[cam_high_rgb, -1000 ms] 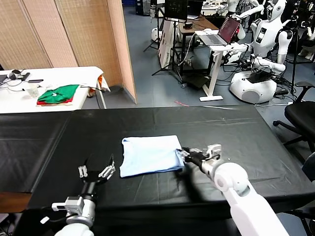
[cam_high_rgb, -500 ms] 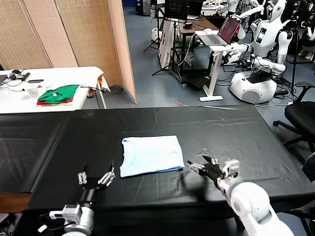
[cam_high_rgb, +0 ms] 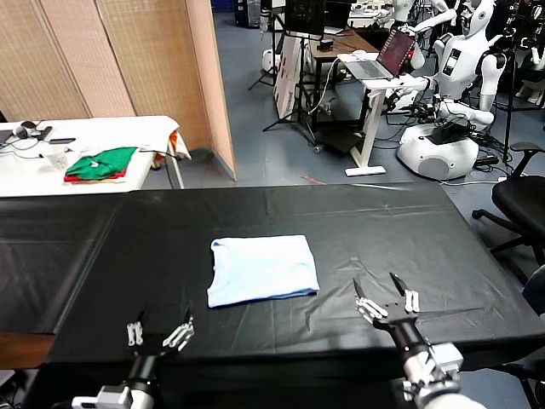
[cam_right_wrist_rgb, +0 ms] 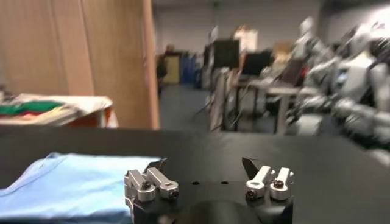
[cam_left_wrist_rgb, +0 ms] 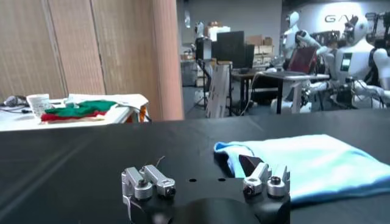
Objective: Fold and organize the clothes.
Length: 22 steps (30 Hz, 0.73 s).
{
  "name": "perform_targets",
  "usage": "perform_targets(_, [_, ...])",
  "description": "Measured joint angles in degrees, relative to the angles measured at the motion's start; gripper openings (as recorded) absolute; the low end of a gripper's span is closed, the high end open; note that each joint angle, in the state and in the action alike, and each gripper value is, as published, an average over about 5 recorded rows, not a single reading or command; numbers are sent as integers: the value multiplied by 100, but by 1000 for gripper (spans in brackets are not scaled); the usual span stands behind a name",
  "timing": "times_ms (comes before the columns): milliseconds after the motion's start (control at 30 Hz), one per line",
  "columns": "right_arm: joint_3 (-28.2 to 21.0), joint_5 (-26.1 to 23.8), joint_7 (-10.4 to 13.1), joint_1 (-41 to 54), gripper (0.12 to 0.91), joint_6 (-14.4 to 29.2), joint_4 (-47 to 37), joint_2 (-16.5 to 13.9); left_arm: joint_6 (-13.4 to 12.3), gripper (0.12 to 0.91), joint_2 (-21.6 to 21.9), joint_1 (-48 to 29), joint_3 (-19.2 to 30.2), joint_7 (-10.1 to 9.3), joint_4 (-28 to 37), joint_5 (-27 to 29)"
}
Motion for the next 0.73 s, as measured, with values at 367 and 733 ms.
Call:
perform_targets(367, [227, -584, 473, -1009, 907, 738, 288, 267, 141, 907, -51, 320, 16, -82, -216, -323])
perform_targets(733, [76, -658, 904, -1530, 907, 903, 429, 395, 257, 907, -22, 564, -25, -66, -413, -598])
